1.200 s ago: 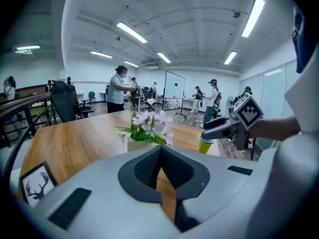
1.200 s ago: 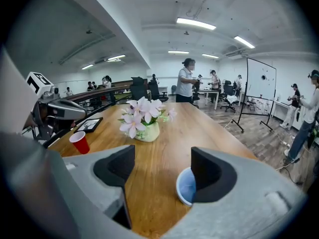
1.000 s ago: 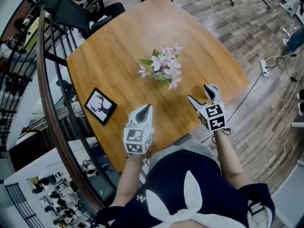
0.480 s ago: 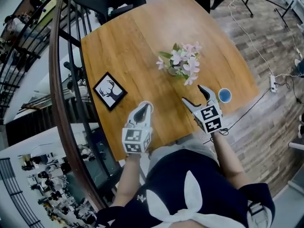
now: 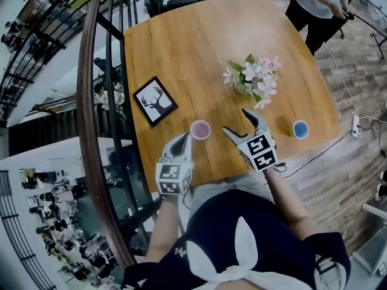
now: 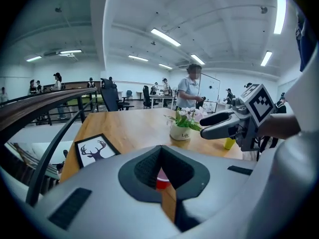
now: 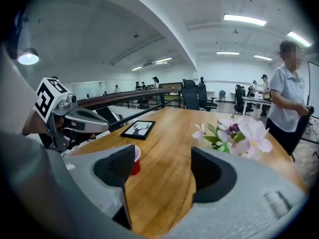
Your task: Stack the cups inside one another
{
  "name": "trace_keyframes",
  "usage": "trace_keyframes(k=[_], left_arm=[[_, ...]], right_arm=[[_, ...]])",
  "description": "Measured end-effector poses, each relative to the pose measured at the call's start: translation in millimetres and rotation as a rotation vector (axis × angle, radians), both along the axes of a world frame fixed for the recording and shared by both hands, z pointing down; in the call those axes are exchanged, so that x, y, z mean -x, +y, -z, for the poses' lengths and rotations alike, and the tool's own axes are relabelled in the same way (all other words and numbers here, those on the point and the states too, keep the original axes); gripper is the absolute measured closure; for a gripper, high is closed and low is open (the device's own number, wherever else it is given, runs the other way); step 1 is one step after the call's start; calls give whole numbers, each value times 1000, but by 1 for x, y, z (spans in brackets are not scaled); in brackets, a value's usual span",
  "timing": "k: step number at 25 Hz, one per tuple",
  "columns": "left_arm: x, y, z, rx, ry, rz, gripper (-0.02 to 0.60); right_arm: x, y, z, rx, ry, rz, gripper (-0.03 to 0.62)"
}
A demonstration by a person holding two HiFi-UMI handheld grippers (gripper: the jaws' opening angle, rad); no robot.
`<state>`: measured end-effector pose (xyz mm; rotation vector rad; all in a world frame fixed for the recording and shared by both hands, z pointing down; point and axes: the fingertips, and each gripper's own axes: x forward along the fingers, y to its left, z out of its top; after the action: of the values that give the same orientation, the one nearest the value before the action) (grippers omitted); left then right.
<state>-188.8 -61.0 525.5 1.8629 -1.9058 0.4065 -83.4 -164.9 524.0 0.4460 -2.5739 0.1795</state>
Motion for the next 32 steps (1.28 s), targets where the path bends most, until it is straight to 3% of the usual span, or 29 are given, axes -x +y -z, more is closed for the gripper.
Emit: trace_keyframes(k=[18, 32], left_arm=[[35, 36, 1, 12, 0, 133, 565], [49, 35, -10, 32, 25, 154, 565]], right_arm=[[80, 64, -13, 53, 14, 256, 246], [106, 80, -52, 98, 99, 329, 230]])
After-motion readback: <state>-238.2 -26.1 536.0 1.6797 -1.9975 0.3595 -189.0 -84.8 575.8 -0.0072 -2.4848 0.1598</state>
